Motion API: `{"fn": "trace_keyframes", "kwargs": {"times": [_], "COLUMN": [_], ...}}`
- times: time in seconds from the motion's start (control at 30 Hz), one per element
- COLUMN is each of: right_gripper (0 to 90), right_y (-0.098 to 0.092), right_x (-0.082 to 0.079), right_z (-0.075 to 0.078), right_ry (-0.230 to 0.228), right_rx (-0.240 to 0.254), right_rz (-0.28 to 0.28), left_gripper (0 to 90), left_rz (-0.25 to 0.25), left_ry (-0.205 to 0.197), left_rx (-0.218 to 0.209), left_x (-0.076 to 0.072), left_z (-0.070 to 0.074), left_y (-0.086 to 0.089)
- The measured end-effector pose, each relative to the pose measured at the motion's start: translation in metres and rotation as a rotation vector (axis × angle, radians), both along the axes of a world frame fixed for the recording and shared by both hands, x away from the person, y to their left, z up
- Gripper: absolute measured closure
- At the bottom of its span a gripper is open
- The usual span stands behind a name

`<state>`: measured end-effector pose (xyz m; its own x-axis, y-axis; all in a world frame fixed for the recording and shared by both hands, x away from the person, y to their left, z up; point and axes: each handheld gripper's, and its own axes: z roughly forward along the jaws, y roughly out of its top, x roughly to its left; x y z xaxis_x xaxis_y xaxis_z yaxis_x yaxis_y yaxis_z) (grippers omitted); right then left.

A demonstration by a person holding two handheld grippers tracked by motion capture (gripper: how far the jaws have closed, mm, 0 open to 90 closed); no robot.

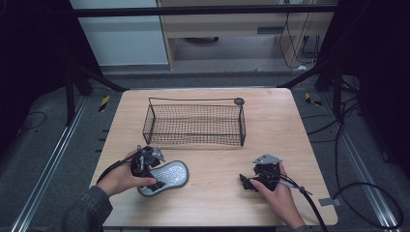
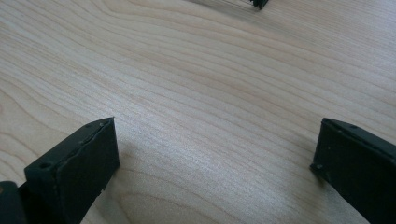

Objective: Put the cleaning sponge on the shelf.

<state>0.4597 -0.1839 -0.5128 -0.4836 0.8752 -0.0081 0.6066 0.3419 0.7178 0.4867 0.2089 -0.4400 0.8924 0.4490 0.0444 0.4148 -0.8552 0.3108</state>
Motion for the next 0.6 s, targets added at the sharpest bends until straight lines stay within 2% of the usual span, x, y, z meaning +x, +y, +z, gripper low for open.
{"fn": "trace_keyframes", "kwargs": {"times": [0.13,0.33,0.6], "right_gripper": [0.4,0.4,0.4], "right_y": [0.0,0.0,0.0], "right_x": [0.0,0.0,0.0], "right_z": [0.0,0.0,0.0], "right_ry": [0.001,0.002,0.004], "right_rx": [0.0,-0.001,-0.001], "right_rz": [0.002,0.004,0.004], "left_gripper": [4.6,4.1,4.2], "left_rz": [-0.024,-0.023,-0.055], "left_ry": [0.019,0.024,0.037], "left_rx": [0.01,0.006,0.018], "left_x": [0.002,0.006,0.006], "left_z": [-0.005,-0.009,-0.011], "left_y": [-0.004,-0.008,-0.013]}}
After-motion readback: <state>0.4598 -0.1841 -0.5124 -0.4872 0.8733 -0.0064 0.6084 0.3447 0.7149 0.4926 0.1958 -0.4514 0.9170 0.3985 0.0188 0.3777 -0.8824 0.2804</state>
